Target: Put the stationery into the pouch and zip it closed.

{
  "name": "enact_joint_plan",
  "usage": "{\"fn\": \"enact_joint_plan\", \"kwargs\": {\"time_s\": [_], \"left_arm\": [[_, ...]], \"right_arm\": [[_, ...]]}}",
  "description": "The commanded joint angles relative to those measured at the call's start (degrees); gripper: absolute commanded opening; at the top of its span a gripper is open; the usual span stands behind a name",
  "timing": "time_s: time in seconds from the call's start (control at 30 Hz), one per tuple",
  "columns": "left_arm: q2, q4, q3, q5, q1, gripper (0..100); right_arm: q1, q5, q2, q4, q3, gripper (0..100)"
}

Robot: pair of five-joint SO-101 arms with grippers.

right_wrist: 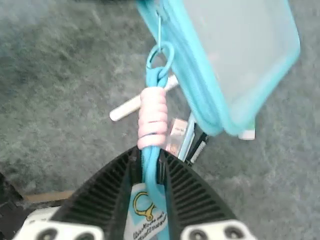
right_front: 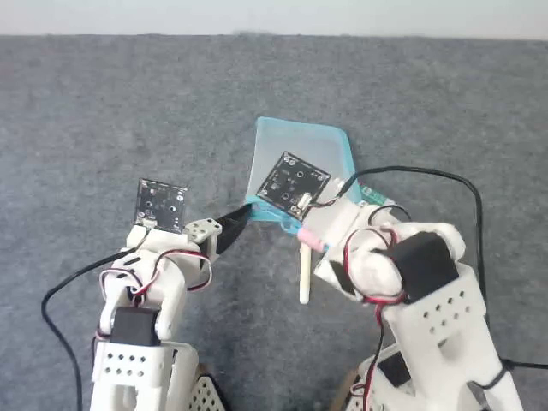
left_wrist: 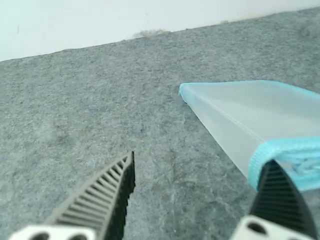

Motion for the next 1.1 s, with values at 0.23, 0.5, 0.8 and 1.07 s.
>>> {"fn": "enact_joint_plan", "kwargs": {"time_s": [0.23, 0.5, 0.8, 1.07], "left_arm": [[0.26, -2.37, -0.66, -0.09, -3.43, 36], [-0.35, 3.96, -2.07, -0.35, 5.89, 36], [-0.35, 10.73, -7.43, -0.09, 8.09, 38], [-0.35, 8.35, -6.37, -0.35, 6.77, 39]], "right_arm": [[11.82, 5.01, -2.51, 2.51, 1.23, 0.7], [0.57, -2.55, -1.80, 2.42, -4.57, 0.7], [-0.22, -5.89, 8.48, 2.42, -16.44, 0.7], [-7.25, -8.09, 11.12, 2.51, -18.46, 0.7]]}}
